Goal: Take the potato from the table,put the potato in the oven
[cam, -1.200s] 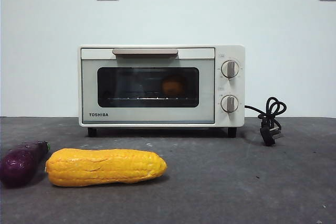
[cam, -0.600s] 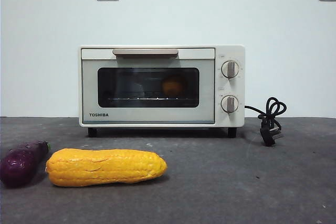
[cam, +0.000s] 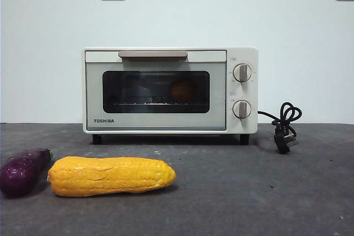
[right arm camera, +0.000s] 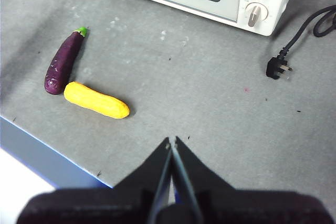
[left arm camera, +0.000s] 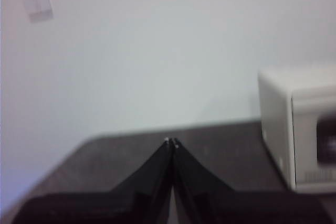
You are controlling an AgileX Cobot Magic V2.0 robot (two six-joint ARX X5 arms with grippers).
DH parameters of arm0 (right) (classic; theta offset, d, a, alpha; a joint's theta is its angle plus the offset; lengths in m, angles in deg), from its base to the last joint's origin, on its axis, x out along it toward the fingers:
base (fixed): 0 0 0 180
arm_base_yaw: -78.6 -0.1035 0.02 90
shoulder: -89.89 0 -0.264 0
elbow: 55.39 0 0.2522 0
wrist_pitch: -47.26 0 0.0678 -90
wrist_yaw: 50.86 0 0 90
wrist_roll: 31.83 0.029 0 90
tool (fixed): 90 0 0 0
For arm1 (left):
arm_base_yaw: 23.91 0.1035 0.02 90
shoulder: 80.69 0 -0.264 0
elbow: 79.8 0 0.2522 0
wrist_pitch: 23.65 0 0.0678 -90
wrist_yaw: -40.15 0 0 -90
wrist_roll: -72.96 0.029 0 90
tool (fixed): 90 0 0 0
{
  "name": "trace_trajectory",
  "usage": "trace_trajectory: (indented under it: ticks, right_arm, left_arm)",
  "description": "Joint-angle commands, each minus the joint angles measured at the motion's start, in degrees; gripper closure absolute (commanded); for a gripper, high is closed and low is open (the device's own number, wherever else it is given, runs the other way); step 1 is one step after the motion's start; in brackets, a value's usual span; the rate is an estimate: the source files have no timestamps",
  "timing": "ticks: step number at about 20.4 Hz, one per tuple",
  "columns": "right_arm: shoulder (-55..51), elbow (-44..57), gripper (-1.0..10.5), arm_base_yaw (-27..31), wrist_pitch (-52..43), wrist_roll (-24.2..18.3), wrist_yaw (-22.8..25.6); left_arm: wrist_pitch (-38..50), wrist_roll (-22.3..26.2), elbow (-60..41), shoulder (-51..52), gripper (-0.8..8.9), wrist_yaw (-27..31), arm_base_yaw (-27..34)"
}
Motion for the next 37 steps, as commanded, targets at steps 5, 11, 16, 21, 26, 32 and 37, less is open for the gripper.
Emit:
trace_trajectory:
  ticks: [5,11,16,21,26,32,37]
  right_arm:
    - [-0.09,-0.07,9.5,-0.13,-0.31,-0.24,0.02]
    - [-0.09,-0.07,9.5,-0.13,-0.31,-0.24,0.02]
    - [-0.07,-0.07,9.5,-0.13,-0.31,-0.24,0.04]
    - [-0.07,-0.07,9.5,-0.13,-0.31,-0.24,0.04]
    - [-0.09,-0.07,9.5,-0.13,-0.31,-0.24,0.04]
    - [-2.71,1.11,9.5,4.83,-7.41,-3.3,6.21]
    - [-15.19,15.21,9.5,21.57,-29.55,-3.13,-5.16]
  left_arm:
    - [-0.37,-4.2,-9.94,4.09,8.18,0.17,0.09]
    - [-12.33,-5.29,-9.99,6.19,8.18,-0.13,0.09]
    - [-13.86,-9.68,-9.92,6.19,8.17,-0.13,0.09]
    - [-13.84,-9.68,-9.92,6.19,8.17,-0.11,0.09]
    - [-13.84,-9.68,-9.92,6.19,8.17,-0.11,0.09]
    - [-13.84,-9.68,-9.92,6.19,8.17,-0.11,0.09]
    - [-13.84,-9.68,-9.92,6.19,8.17,-0.09,0.09]
